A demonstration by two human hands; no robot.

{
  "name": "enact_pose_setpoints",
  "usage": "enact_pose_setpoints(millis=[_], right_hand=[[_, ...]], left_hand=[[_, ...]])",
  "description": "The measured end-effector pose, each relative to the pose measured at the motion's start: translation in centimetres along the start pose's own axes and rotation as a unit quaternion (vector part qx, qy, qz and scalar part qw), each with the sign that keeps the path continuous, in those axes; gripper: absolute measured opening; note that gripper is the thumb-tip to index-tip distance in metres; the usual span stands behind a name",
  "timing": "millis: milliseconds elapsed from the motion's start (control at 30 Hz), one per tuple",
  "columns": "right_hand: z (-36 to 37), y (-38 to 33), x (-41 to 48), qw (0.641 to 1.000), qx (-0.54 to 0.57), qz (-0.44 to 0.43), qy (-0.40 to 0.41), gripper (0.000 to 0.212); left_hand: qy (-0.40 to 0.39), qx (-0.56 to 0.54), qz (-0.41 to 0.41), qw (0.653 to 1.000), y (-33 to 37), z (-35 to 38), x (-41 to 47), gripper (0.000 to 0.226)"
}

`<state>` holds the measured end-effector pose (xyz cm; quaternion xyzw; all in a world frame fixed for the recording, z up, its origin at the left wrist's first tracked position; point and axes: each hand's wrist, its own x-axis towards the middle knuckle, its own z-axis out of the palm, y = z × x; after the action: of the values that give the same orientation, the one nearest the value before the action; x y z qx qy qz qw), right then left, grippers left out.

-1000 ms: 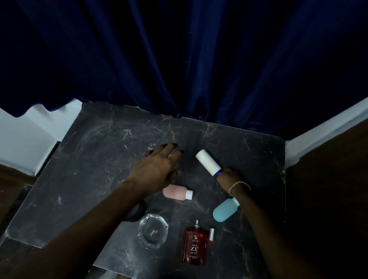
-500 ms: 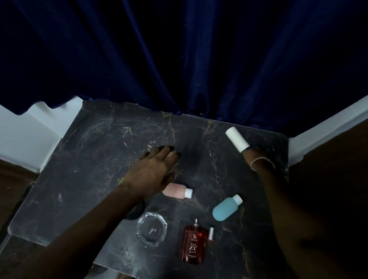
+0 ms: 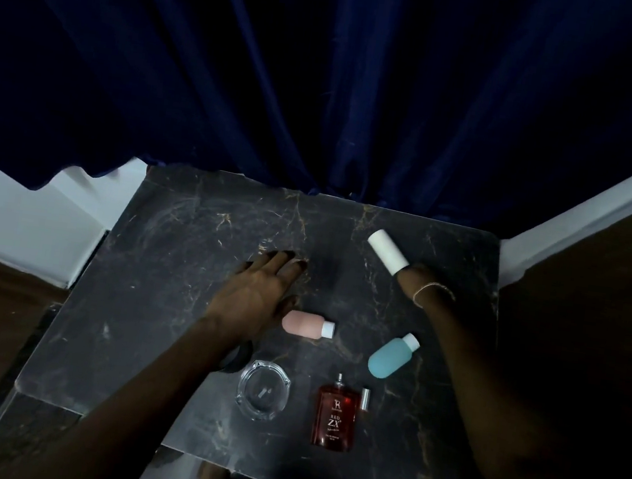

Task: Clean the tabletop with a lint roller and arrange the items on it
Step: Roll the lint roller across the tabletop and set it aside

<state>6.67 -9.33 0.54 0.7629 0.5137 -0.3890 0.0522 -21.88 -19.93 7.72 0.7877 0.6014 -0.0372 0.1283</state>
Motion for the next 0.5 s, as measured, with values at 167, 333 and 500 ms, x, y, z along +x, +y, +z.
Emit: enact_pose_setpoints(millis=[167, 333, 500], right_hand=[[4.4, -1.1, -2.8, 0.999, -0.001, -0.025, -0.029, 0.042], [8.2, -1.6, -4.7, 0.999, -0.033, -0.032, -0.026, 0.038], [8.0, -1.6, -4.6, 0.999, -0.042, -0.028, 0.007, 0.039]], left_hand=[[0.011, -0.004, 0.014, 1.0, 0.1, 0.0, 0.2, 0.06], [0.004, -0.002, 0.011, 1.0, -0.1, 0.1, 0.2, 0.06], [0.013, -0.002, 0.014, 1.0, -0.2, 0.5, 0.3, 0.063]])
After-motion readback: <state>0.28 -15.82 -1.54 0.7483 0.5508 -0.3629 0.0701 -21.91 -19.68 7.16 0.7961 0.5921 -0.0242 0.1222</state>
